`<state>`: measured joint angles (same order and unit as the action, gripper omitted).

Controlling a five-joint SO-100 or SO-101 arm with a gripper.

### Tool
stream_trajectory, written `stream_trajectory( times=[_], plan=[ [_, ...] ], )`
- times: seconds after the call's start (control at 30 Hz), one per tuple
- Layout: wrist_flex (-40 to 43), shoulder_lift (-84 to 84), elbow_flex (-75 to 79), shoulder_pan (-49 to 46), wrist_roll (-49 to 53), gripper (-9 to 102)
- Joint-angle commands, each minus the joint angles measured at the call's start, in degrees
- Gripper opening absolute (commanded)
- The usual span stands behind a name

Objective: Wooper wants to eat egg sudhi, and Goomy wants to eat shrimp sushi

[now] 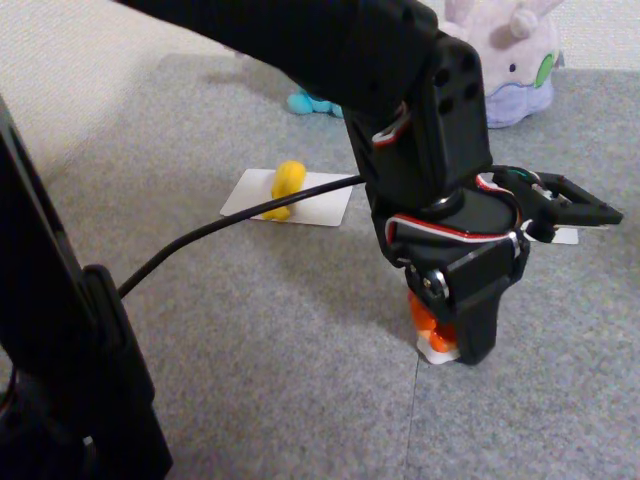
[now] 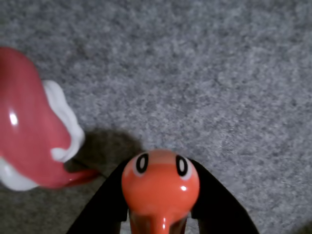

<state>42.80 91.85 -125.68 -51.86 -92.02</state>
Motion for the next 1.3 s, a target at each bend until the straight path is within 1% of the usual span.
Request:
stream_trajectory(
  times=[0.0,0.2,0.3,0.4,0.53,0.7,0.8,1.0,1.13,1.27],
  plan=[
    [2.29,3.25,0.70,1.14,0.53,5],
    [7.65,12.48,0.79,2.72,0.62,4],
    [8.96,17.93,2.02,5.45,0.18,4],
    [13.10,20.04,7.21,8.09,-0.26,4],
    [18.90,17.14,18.54,11.25,-1.23,4],
    [23.82,7.21,36.56,12.92,-0.53,5],
    [25.66,-2.20,47.90,13.62,0.44,7],
    [28.92,-22.32,68.38,13.80,5.71,7],
    [29.71,-34.19,78.75,13.80,10.11,6],
    [29.62,-42.63,85.96,13.80,13.45,7]
  ],
)
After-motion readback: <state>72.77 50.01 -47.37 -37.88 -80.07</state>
